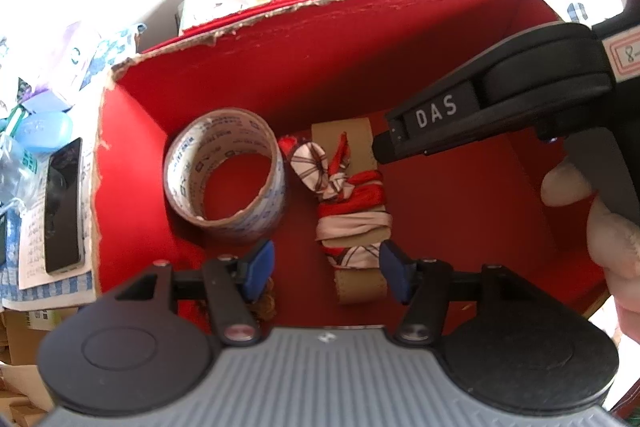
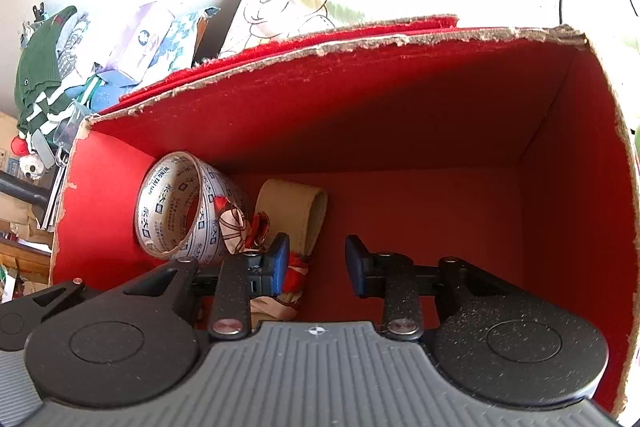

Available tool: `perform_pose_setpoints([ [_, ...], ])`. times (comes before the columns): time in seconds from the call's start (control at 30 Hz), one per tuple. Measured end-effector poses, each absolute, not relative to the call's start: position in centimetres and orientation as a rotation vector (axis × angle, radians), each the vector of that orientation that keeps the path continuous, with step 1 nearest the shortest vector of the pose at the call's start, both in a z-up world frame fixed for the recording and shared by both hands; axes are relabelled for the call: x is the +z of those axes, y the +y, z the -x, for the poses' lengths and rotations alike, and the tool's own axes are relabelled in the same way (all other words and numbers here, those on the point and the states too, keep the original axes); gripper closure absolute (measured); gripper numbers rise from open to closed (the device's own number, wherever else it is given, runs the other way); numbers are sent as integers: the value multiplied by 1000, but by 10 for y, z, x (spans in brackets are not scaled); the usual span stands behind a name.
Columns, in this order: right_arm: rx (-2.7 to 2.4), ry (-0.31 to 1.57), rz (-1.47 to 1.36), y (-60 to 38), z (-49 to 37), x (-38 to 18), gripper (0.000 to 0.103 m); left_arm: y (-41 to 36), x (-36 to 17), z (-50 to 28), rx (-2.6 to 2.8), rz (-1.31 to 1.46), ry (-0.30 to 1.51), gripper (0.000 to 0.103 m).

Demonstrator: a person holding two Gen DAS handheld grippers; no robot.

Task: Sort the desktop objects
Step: 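Lift the open right gripper up out of the red box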

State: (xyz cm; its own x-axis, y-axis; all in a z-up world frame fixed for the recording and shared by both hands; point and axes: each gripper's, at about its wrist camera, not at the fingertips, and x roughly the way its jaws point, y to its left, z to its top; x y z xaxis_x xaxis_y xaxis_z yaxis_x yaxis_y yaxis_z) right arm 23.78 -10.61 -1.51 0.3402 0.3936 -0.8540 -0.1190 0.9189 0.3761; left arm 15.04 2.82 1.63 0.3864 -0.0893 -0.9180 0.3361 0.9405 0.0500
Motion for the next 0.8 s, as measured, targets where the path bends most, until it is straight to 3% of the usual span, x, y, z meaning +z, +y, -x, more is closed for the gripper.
perform_pose_setpoints([
  [0.8, 303, 1144, -259, -114, -222, -5, 70, 27, 23, -153, -219, -250, 1137, 36],
])
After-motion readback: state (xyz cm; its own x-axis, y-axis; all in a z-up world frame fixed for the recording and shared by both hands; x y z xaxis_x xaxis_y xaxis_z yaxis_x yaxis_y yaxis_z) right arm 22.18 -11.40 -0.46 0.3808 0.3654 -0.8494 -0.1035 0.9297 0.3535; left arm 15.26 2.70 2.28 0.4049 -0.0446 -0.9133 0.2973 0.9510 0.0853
